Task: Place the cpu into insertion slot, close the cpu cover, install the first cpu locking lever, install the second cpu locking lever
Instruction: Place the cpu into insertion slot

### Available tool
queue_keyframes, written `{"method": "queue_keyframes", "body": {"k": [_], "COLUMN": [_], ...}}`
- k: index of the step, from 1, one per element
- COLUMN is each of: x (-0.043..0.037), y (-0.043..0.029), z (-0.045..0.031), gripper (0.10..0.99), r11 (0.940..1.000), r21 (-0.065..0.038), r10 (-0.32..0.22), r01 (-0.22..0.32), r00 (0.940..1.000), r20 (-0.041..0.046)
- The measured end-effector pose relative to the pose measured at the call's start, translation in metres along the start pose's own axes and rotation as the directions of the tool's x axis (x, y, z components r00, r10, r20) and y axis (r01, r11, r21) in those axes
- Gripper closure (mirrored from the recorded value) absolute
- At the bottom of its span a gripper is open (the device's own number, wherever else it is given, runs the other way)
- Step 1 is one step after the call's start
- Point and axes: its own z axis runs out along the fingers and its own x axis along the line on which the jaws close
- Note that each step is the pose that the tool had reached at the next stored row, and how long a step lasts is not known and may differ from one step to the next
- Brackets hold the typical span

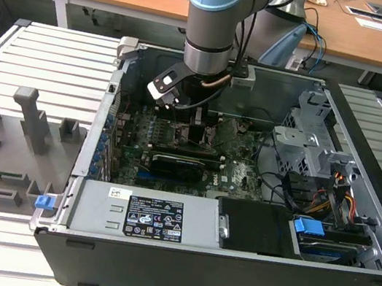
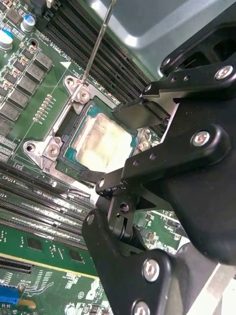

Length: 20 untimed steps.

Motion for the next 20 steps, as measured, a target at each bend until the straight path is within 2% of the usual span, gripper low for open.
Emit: {"method": "queue_keyframes", "body": {"k": [5,10,11,12,13,16,20], "x": [0.0016,0.0018,0.0018,0.0018,0.0018,0.0019,0.0020], "y": [0.0002,0.0020,0.0042,0.0053,0.0060,0.0066,0.0068], "z": [0.0001,-0.0052,-0.0053,-0.0057,-0.0069,-0.0108,-0.0119], "gripper": [0.482,0.498,0.627,0.686,0.808,0.980,0.980], "r11": [1.0000,1.0000,0.9999,0.9999,0.9998,0.9997,0.9997], "r21": [0.000,0.005,0.012,0.016,0.019,0.023,0.023], "r10": [0.000,0.000,0.000,0.000,0.000,0.001,0.001], "r01": [0.000,0.000,0.000,0.000,0.000,-0.001,-0.001], "r00": [1.0000,1.0000,1.0000,1.0000,1.0000,1.0000,1.0000], "r20": [-0.0043,-0.0042,-0.0039,-0.0035,-0.0036,-0.0034,-0.0035]}}
